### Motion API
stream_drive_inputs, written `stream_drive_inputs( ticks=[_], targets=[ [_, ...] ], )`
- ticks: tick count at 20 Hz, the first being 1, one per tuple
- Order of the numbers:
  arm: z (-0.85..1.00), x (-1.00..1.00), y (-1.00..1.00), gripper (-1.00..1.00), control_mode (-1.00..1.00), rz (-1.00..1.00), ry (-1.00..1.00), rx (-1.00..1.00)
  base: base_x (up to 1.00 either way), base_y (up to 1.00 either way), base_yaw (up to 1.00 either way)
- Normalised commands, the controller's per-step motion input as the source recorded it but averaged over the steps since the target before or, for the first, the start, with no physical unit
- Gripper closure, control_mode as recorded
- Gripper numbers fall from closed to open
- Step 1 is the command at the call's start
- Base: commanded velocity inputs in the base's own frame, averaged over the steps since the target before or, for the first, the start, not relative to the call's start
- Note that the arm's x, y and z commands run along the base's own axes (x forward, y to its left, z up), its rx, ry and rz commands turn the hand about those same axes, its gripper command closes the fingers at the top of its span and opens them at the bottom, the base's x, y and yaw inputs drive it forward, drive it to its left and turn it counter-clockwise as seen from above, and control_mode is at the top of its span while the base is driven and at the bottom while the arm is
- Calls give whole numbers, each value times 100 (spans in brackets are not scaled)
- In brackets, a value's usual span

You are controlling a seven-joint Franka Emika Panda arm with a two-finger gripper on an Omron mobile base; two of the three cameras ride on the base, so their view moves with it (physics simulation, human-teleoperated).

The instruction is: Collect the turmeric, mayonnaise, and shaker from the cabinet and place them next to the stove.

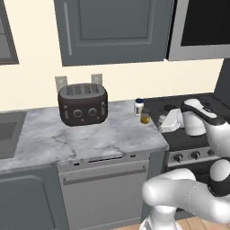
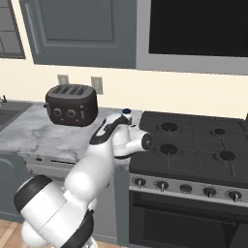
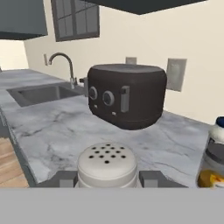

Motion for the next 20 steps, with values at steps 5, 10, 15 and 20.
stream_drive_inputs(
  ticks=[5, 10, 15, 20],
  targets=[
    [-41, 23, -5, 100, -100, 17, 0, 0, 0, 0, 0],
    [-37, 12, -1, 100, -100, 16, 0, 1, 0, 0, 0],
    [-23, 14, 0, 100, -100, 11, 0, 1, 0, 0, 0],
    [-14, 20, 0, 100, -100, 5, 1, 0, 0, 0, 0]
  ],
)
